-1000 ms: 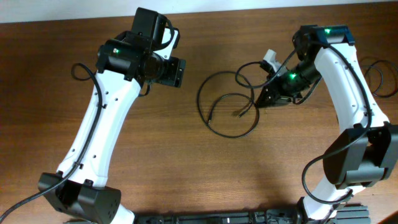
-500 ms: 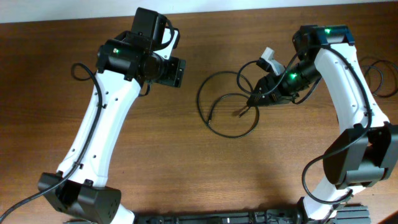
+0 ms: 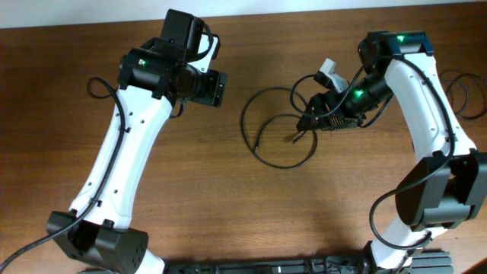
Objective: Untangle cables
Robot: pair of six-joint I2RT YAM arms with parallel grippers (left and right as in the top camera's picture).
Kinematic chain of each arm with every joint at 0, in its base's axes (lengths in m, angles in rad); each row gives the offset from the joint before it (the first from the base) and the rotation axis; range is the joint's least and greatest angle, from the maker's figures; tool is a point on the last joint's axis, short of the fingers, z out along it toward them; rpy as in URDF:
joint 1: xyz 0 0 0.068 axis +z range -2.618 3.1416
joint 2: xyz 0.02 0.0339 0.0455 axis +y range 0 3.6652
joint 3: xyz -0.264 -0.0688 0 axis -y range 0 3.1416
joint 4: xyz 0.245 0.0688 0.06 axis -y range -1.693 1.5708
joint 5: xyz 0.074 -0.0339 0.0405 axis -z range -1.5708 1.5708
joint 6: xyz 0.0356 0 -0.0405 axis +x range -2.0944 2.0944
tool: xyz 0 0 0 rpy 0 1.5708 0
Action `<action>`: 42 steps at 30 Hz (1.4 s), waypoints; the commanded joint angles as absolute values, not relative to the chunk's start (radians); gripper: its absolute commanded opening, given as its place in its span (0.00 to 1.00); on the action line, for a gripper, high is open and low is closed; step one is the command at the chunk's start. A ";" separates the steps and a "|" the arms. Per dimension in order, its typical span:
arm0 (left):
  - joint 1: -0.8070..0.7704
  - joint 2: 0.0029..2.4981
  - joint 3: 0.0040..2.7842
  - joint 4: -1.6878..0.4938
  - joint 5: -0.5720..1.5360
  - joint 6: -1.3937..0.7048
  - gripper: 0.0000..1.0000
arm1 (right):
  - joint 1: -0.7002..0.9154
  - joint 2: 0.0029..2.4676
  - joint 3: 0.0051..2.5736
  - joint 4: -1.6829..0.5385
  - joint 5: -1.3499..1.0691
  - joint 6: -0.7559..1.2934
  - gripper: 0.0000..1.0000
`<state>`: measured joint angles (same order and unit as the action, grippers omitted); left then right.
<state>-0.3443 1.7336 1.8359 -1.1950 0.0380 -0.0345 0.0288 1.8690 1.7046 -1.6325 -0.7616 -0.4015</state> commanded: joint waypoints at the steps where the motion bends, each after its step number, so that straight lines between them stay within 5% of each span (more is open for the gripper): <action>1: -0.337 1.735 1.831 -1.193 0.046 -0.030 0.73 | 0.033 1.872 1.702 -1.634 -0.775 -0.411 0.18; 3: -0.337 1.735 1.831 -1.193 0.046 -0.030 0.73 | 0.033 1.872 1.702 -1.595 -0.762 -0.411 0.76; 4: -0.337 1.735 1.831 -1.193 0.046 -0.030 0.73 | 0.033 1.872 1.702 -1.558 -0.731 -0.410 0.83; 7: -0.337 1.735 1.831 -1.193 0.046 -0.030 0.73 | 0.040 1.872 1.702 -1.419 -0.557 -0.149 0.75; 9: -0.337 1.735 1.831 -1.193 0.046 -0.030 0.73 | 0.081 1.872 1.702 -1.329 -0.223 0.049 0.92; 14: -0.337 1.735 1.831 -1.193 0.046 -0.030 0.73 | 0.215 1.923 1.700 -1.253 -0.118 0.101 0.99; 17: -0.337 1.735 1.831 -1.194 0.046 -0.030 0.72 | 0.250 2.006 1.700 -1.235 -0.114 0.192 0.84; 23: -0.337 1.735 1.831 -1.195 0.046 -0.030 0.73 | 0.248 2.175 1.698 -1.242 -0.065 0.271 0.69; 32: -0.337 1.735 1.831 -1.198 0.046 -0.030 0.73 | 0.211 2.242 1.626 -1.239 -0.048 0.324 0.68; 34: -0.337 1.735 1.831 -1.197 0.046 -0.030 0.73 | 0.206 2.242 1.574 -1.241 -0.049 0.323 0.50; 37: -0.337 1.735 1.831 -1.196 0.046 -0.030 0.73 | 0.208 2.242 1.542 -1.241 -0.095 0.323 0.04; 42: -0.337 1.735 1.831 -1.197 0.046 -0.030 0.73 | 0.202 2.239 1.544 -1.217 -0.195 0.266 0.04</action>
